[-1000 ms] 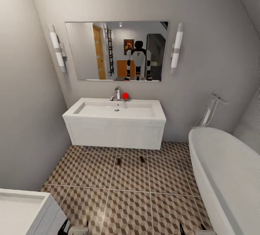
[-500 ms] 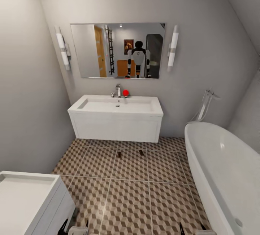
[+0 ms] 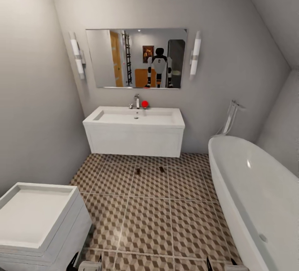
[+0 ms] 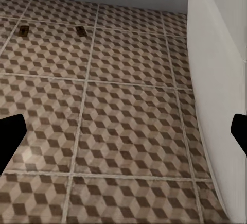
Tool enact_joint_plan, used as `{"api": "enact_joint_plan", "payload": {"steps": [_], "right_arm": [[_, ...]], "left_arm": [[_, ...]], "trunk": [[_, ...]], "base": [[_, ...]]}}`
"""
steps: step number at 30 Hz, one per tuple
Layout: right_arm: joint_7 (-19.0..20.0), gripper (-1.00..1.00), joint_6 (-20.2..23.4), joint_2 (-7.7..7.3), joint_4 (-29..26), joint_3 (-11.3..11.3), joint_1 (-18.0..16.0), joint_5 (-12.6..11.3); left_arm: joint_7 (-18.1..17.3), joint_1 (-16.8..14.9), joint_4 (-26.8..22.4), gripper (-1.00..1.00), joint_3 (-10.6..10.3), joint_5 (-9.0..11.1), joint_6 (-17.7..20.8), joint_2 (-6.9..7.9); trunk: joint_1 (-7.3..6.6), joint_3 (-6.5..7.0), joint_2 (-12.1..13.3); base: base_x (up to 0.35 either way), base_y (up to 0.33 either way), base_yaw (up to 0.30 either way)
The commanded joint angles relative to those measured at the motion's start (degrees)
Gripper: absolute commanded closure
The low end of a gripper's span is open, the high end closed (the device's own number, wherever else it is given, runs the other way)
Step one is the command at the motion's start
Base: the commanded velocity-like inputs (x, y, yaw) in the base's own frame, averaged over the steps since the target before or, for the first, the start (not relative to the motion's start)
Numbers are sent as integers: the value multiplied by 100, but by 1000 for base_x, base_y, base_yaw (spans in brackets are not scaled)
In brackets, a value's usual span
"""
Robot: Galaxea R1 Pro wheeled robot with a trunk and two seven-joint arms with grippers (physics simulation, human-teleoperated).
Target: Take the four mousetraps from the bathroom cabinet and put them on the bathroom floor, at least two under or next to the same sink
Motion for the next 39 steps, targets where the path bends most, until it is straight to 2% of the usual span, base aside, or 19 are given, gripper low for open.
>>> {"api": "enact_joint_plan", "payload": {"steps": [1, 14, 39], "right_arm": [[-36, -100, -11, -1, 2, 53, -4, -22], [-38, -100, -11, 6, 2, 53, -4, -23], [-47, -100, -11, 8, 2, 53, -4, -21]], "left_arm": [[46, -10, 23, -100, -47, -3, -23, -5], [47, -10, 23, -100, -47, -3, -23, -5], [46, -10, 23, -100, -47, -3, -23, -5]], "trunk": [[1, -12, -12], [1, -12, -12], [1, -12, -12]], "base": [[-168, 0, 0], [-34, 0, 38], [0, 0, 271]]}}
